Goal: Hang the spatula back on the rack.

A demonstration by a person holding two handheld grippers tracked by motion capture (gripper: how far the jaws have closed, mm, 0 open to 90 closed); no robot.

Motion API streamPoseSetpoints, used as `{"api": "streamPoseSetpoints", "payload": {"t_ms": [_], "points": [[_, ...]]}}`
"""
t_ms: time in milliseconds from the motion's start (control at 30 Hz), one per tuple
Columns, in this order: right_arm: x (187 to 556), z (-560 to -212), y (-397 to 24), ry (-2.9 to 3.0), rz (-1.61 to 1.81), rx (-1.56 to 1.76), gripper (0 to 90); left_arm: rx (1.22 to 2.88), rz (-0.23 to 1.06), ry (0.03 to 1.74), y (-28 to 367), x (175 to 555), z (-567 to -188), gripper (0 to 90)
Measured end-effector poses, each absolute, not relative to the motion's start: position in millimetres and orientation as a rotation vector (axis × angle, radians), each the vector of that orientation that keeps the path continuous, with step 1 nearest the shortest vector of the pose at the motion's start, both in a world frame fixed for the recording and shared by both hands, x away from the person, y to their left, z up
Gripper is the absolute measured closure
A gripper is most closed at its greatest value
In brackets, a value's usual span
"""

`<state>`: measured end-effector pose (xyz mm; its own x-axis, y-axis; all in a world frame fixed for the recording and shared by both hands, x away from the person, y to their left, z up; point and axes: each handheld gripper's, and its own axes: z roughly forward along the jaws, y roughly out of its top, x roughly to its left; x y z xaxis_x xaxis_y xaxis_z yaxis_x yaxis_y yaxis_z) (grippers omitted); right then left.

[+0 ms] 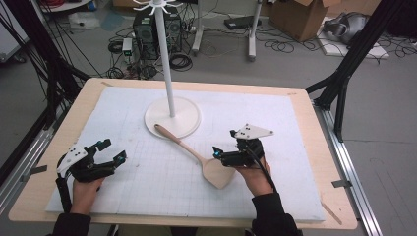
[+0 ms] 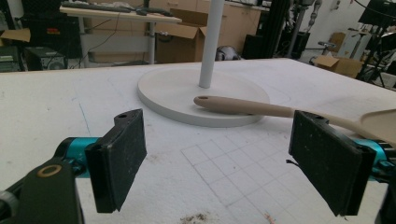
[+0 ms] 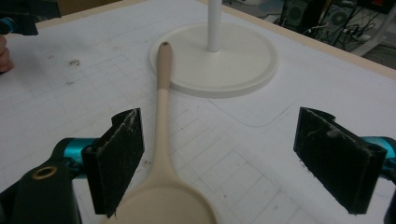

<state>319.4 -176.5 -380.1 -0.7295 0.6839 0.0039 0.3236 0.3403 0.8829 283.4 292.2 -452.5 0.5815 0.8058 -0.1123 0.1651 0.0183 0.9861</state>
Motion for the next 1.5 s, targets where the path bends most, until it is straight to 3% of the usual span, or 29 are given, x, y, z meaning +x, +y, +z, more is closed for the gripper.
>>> {"api": "streamPoseSetpoints", "payload": {"t_ms": [367,800,1200,1500], "points": [[332,-390,-137,2.388,1.301,0.831,19.2,1.497,0.604,0.873,292,284,-452,19.2],[352,-420,-106,2.602,1.046,0.833,35.5,1.505,0.611,0.875,291,284,-452,19.5],[361,-423,-86,2.681,0.934,0.805,42.7,1.504,0.613,0.876,291,284,-452,19.5],[368,-426,-75,2.724,0.854,0.788,56.9,1.505,0.613,0.877,291,284,-452,19.5]]}}
